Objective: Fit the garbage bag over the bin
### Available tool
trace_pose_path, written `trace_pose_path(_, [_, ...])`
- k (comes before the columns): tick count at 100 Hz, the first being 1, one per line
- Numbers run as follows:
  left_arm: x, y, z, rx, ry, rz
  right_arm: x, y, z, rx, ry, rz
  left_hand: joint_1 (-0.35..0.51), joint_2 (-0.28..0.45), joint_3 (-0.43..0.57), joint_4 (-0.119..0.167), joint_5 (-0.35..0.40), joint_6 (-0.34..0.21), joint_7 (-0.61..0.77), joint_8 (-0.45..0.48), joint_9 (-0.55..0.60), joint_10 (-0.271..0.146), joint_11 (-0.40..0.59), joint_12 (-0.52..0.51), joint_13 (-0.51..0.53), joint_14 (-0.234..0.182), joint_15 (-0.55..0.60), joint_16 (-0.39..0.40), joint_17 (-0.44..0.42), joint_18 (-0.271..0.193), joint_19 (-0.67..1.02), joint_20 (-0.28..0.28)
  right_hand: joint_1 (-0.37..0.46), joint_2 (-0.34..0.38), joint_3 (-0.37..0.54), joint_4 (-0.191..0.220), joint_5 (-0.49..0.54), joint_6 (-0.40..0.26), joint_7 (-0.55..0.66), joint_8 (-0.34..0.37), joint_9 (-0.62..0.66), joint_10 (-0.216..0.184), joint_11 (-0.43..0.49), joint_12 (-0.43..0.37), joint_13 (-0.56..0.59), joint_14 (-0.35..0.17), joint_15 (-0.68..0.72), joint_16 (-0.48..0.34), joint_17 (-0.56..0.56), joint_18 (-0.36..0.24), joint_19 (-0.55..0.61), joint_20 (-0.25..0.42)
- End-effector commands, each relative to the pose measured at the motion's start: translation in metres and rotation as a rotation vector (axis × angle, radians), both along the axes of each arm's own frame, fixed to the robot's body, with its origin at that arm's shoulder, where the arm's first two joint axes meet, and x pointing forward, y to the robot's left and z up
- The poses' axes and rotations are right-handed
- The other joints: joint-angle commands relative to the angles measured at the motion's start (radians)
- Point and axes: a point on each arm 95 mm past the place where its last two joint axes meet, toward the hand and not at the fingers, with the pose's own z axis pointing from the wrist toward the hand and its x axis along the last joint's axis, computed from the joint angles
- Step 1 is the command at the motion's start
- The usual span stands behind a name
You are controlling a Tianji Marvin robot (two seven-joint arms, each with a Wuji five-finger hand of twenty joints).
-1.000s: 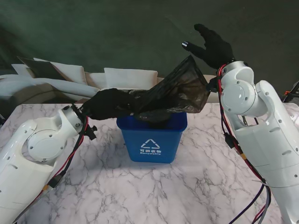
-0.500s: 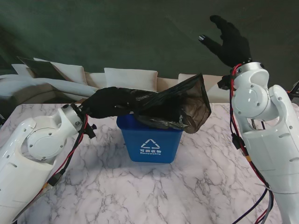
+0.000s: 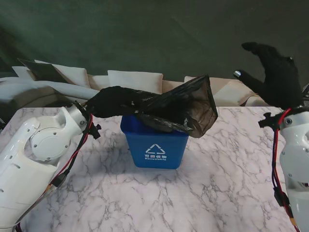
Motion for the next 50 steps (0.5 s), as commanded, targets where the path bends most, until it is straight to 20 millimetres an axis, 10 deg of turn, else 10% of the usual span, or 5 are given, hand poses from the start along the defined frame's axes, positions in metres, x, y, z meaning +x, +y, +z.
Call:
trace_pose_path(1, [0.002, -0.001, -0.001, 0.002, 0.011, 0.005, -0.012, 0.002, -0.014, -0.008, 0.017, 0.002, 0.082, 0.04, 0.052, 0.005, 0.025, -0.051, 0.062, 0.035, 0.02, -0.001, 0.015, 0.017, 0.009, 0.006, 0.028, 0.018, 0.002, -0.006, 0.01, 0.025, -0.057, -0.034, 0.042, 0.007, 0.028, 0.023, -0.016, -0.025, 0.025, 0.006, -0.014, 0.005, 0.009, 0.005, 0.006, -0.006, 0.002, -0.015, 0.01, -0.012])
trace_pose_path(50, [0.007, -0.009, 0.002, -0.004, 0.019, 0.014, -0.076, 0.019, -0.087, -0.236, -0.052, 0.025, 0.082, 0.039, 0.053, 0.008, 0.023, -0.048, 0.06, 0.035, 0.022, 0.002, 0.016, 0.02, 0.009, 0.007, 0.035, 0.02, 0.002, -0.005, 0.012, 0.026, -0.284, -0.401, 0.333, -0.052, 0.158, -0.242, 0.16, 0.179, 0.055, -0.004, 0.129, 0.215, 0.088, -0.009, 0.285, 0.208, 0.047, -0.009, 0.157, 0.06])
